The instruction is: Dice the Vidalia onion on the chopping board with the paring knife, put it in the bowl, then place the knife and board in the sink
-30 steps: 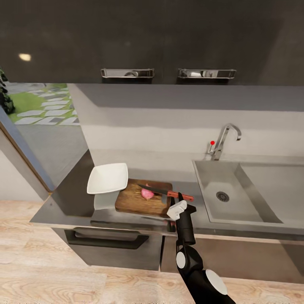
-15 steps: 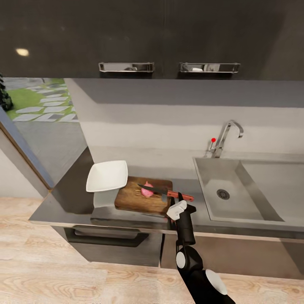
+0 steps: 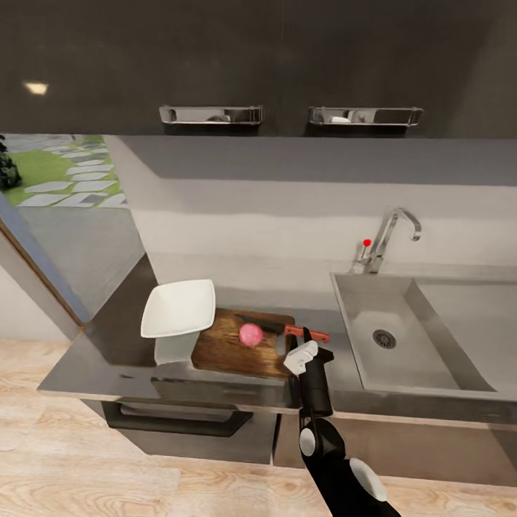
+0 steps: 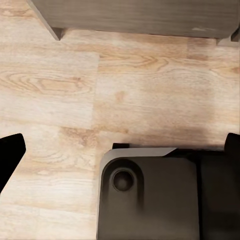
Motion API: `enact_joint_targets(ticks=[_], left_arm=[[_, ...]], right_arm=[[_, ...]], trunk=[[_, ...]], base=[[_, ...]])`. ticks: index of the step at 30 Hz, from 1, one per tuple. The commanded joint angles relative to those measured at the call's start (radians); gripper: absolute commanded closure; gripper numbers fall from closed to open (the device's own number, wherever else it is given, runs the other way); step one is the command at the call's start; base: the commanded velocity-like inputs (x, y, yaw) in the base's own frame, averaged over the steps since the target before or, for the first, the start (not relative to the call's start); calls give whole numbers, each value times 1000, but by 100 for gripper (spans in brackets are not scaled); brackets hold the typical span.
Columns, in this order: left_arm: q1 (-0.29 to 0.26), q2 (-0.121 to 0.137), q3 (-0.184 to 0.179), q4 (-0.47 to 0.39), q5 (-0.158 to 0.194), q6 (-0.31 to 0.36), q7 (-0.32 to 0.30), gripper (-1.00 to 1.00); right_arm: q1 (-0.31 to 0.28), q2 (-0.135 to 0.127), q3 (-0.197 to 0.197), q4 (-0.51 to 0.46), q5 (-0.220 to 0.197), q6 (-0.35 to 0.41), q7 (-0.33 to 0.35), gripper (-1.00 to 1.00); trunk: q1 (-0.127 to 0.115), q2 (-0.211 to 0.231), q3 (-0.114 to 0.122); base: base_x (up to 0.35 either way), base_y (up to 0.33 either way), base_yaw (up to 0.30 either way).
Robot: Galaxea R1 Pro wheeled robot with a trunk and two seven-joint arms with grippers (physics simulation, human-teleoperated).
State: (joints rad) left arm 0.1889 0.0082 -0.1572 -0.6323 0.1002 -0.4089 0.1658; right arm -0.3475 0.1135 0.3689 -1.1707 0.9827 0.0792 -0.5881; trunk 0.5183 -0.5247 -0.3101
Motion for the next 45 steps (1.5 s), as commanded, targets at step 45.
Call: enact_joint_targets(ticks=[45], left_arm=[[0,-1,-5,23,10,-2,5,-100]], right_arm=[[-1,0,1,3,8,8,-4,100]], trunk=[[1,-1,-35]], base=[[12,0,0]])
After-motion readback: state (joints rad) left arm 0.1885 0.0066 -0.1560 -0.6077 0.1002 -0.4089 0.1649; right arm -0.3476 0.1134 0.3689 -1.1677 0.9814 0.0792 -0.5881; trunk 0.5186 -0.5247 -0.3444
